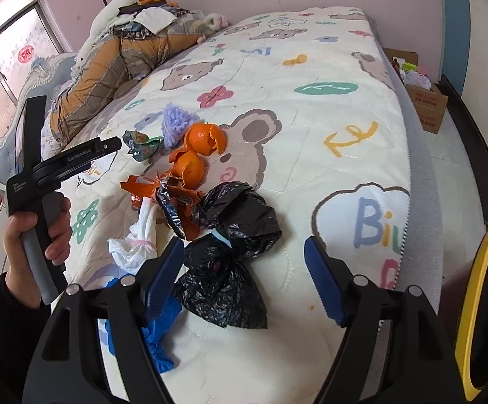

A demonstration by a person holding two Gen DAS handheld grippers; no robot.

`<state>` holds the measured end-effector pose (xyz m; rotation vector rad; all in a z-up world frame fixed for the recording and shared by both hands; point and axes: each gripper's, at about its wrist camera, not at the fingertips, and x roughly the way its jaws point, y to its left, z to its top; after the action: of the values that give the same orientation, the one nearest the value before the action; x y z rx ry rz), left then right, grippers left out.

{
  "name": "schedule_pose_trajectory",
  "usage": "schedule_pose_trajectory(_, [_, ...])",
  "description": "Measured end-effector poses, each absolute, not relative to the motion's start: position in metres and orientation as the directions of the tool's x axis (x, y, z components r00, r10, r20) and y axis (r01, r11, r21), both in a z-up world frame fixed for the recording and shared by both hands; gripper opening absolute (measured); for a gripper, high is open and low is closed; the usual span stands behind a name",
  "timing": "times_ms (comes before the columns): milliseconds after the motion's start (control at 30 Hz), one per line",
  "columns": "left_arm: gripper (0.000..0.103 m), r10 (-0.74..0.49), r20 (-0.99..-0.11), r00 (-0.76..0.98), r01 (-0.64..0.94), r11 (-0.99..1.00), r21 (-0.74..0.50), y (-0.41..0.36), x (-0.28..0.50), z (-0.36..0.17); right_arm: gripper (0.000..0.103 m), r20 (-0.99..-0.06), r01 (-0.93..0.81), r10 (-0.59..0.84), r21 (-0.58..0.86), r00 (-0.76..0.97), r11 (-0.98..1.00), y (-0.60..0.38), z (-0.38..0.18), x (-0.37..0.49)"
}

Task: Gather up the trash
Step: 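Move both open tools back toward the remaining trash on the bed, then grasp black plastic bag with right tool while left tool grasps grey chip bag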

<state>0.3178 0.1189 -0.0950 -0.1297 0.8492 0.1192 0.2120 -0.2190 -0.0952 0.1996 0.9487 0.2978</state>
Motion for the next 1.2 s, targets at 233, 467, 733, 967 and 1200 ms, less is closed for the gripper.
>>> schedule_pose_trajectory(233, [0.087, 0.065, -0.783, 0.618, -0.187, 0.980, -0.066, 0.132, 0.343, -0.113, 0.072, -0.786, -0.164, 0.322, 0.278, 0.527, 0.946, -0.207, -0.110, 0.225])
schedule_pose_trajectory(467, [0.087, 0.064, -0.811, 0.582, -0.205, 0.976, -0.070, 0.131, 0.376, -0.132, 0.072, -0.807, -0.156, 0.293, 0.248, 0.513, 0.956, -0.201, -0.124, 0.236])
schedule_pose_trajectory(733, [0.078, 0.031, -0.838, 0.545, -0.196, 0.976, -0.091, 0.123, 0.401, -0.156, 0.070, -0.817, -0.190, 0.294, 0.229, 0.495, 0.955, -0.181, -0.137, 0.242])
schedule_pose_trajectory(967, [0.044, 0.046, -0.828, 0.559, -0.172, 0.983, -0.061, 0.112, 0.407, -0.165, 0.053, -0.821, -0.236, 0.309, 0.218, 0.480, 0.947, -0.166, -0.145, 0.243])
schedule_pose_trajectory(1200, [0.016, 0.022, -0.817, 0.577, -0.181, 0.978, -0.101, 0.121, 0.399, -0.160, 0.026, -0.807, -0.316, 0.332, 0.190, 0.489, 0.929, -0.155, -0.142, 0.234])
